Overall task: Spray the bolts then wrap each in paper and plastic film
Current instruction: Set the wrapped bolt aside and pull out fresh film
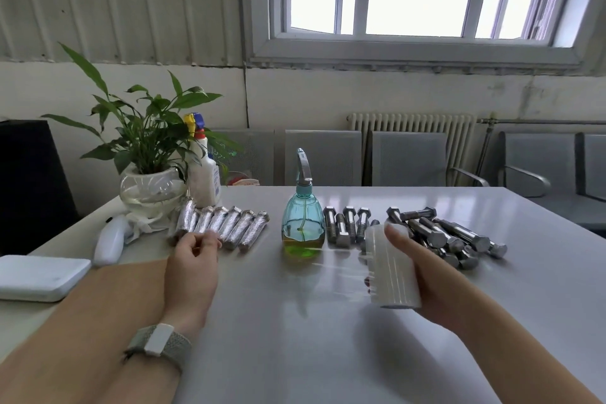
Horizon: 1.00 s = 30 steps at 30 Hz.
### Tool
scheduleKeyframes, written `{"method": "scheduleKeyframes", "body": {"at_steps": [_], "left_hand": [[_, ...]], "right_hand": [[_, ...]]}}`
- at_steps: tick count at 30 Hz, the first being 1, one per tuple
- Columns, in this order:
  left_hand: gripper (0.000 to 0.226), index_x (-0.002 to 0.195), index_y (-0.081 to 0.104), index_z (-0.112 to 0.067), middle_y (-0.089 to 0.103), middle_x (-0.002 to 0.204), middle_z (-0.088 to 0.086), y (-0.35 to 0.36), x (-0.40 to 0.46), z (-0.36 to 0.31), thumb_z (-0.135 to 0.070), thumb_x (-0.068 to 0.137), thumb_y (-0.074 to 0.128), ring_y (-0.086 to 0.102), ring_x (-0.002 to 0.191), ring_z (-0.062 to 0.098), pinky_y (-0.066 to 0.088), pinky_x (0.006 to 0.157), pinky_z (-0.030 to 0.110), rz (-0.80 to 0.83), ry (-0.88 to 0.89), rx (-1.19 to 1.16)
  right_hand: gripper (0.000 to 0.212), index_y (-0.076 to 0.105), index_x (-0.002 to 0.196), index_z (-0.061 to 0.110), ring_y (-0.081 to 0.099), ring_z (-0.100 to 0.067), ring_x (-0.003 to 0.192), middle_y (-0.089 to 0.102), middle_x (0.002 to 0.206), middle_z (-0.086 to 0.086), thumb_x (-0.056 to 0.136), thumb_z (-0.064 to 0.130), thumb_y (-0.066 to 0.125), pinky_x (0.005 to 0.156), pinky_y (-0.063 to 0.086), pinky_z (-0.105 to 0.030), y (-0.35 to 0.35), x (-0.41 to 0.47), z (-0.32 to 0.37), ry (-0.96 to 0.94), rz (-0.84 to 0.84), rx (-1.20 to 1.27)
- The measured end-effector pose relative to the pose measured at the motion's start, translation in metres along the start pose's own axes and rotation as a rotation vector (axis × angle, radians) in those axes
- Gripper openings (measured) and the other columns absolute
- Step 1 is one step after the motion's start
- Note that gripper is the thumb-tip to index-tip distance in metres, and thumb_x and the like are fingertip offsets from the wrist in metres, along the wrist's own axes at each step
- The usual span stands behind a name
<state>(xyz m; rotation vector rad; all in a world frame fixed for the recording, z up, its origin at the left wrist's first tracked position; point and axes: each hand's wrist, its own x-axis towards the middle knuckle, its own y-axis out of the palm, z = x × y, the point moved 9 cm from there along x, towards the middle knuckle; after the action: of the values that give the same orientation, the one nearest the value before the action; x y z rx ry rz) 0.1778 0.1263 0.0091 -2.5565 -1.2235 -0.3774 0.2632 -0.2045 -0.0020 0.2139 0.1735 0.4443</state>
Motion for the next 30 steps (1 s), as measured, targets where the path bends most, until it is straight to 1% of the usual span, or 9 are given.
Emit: {"method": "scheduleKeyframes", "body": {"at_steps": [5, 8, 10, 16, 21, 23, 25, 27, 30], "left_hand": [[0.028, 0.074, 0.060, -0.013, 0.040, 0.051, -0.002, 0.004, 0.002, 0.018, -0.025, 0.099, 0.055, 0.024, 0.030, 0.006, 0.018, 0.035, 0.008, 0.101, -0.327, -0.272], [0.027, 0.074, 0.059, -0.012, 0.040, 0.043, -0.006, 0.004, 0.003, 0.016, -0.023, 0.099, 0.055, 0.023, 0.026, 0.003, 0.017, 0.035, 0.004, 0.161, -0.423, -0.352], [0.028, 0.074, 0.059, -0.010, 0.040, 0.041, -0.006, 0.001, 0.002, 0.014, -0.023, 0.099, 0.056, 0.025, 0.026, 0.003, 0.019, 0.034, 0.004, 0.187, -0.406, -0.292], [0.032, 0.072, 0.060, -0.013, 0.053, 0.047, -0.001, -0.008, -0.011, -0.005, -0.030, 0.098, 0.053, 0.049, 0.044, 0.022, 0.037, 0.047, 0.028, 0.208, 0.054, 0.327], [0.025, 0.086, 0.042, -0.021, 0.065, 0.087, 0.003, 0.000, -0.038, -0.013, -0.039, 0.102, 0.034, 0.064, 0.090, 0.031, 0.047, 0.070, 0.036, 0.285, 0.285, 0.920], [0.020, 0.093, 0.036, -0.025, 0.067, 0.098, -0.001, 0.007, -0.050, -0.014, -0.039, 0.103, 0.026, 0.067, 0.097, 0.024, 0.048, 0.074, 0.034, 0.324, 0.372, 1.128], [0.016, 0.101, 0.040, -0.026, 0.069, 0.096, -0.002, 0.009, -0.061, -0.018, -0.037, 0.103, 0.029, 0.070, 0.093, 0.020, 0.050, 0.070, 0.033, 0.316, 0.443, 1.211], [0.009, 0.092, 0.056, -0.017, 0.069, 0.070, 0.005, 0.008, -0.068, -0.022, -0.026, 0.093, 0.058, 0.072, 0.064, 0.027, 0.051, 0.053, 0.034, 0.277, 0.499, 1.202], [0.015, 0.062, 0.056, -0.008, 0.048, 0.035, 0.007, 0.006, -0.075, -0.031, -0.008, 0.073, 0.067, 0.051, 0.025, 0.027, 0.043, 0.033, 0.033, 0.183, 0.667, 1.084]], "right_hand": [[0.065, 0.063, 0.122, 0.005, 0.069, -0.029, 0.080, 0.070, 0.102, -0.019, 0.066, 0.030, 0.084, 0.063, 0.058, -0.039, -0.016, -0.003, -0.003, 0.126, 0.008, -0.017], [0.081, 0.067, 0.109, 0.004, 0.070, -0.028, 0.073, 0.070, 0.086, -0.016, 0.042, 0.038, 0.096, 0.060, 0.058, -0.037, -0.028, -0.007, 0.002, 0.108, -0.043, -0.055], [0.078, 0.065, 0.109, 0.005, 0.073, -0.035, 0.084, 0.072, 0.087, -0.018, 0.042, 0.033, 0.095, 0.064, 0.060, -0.042, -0.037, -0.011, 0.004, 0.100, -0.073, -0.080], [0.056, 0.066, 0.104, 0.001, 0.070, -0.036, 0.070, 0.071, 0.085, -0.024, 0.063, 0.033, 0.085, 0.059, 0.059, -0.041, -0.063, -0.031, -0.009, 0.112, -0.165, -0.151], [0.040, 0.065, 0.114, 0.010, 0.072, -0.033, 0.085, 0.074, 0.097, -0.017, 0.082, 0.035, 0.069, 0.076, 0.058, -0.042, -0.082, -0.047, -0.006, 0.170, -0.226, -0.376], [0.039, 0.068, 0.106, 0.014, 0.071, -0.024, 0.075, 0.075, 0.087, -0.009, 0.085, 0.046, 0.068, 0.068, 0.056, -0.033, -0.088, -0.051, 0.002, 0.151, -0.277, -0.602], [0.042, 0.069, 0.095, 0.019, 0.067, -0.014, 0.067, 0.072, 0.078, 0.001, 0.083, 0.058, 0.065, 0.059, 0.048, -0.023, -0.091, -0.055, 0.008, 0.157, -0.303, -0.769], [0.045, 0.066, 0.091, 0.022, 0.060, -0.009, 0.067, 0.065, 0.077, 0.006, 0.084, 0.065, 0.058, 0.051, 0.042, -0.017, -0.096, -0.057, 0.011, 0.185, -0.328, -0.892], [0.060, 0.062, 0.106, 0.016, 0.058, -0.015, 0.086, 0.063, 0.097, 0.001, 0.089, 0.070, 0.045, 0.069, 0.044, -0.024, -0.106, -0.050, 0.014, 0.170, -0.376, -1.127]]}}
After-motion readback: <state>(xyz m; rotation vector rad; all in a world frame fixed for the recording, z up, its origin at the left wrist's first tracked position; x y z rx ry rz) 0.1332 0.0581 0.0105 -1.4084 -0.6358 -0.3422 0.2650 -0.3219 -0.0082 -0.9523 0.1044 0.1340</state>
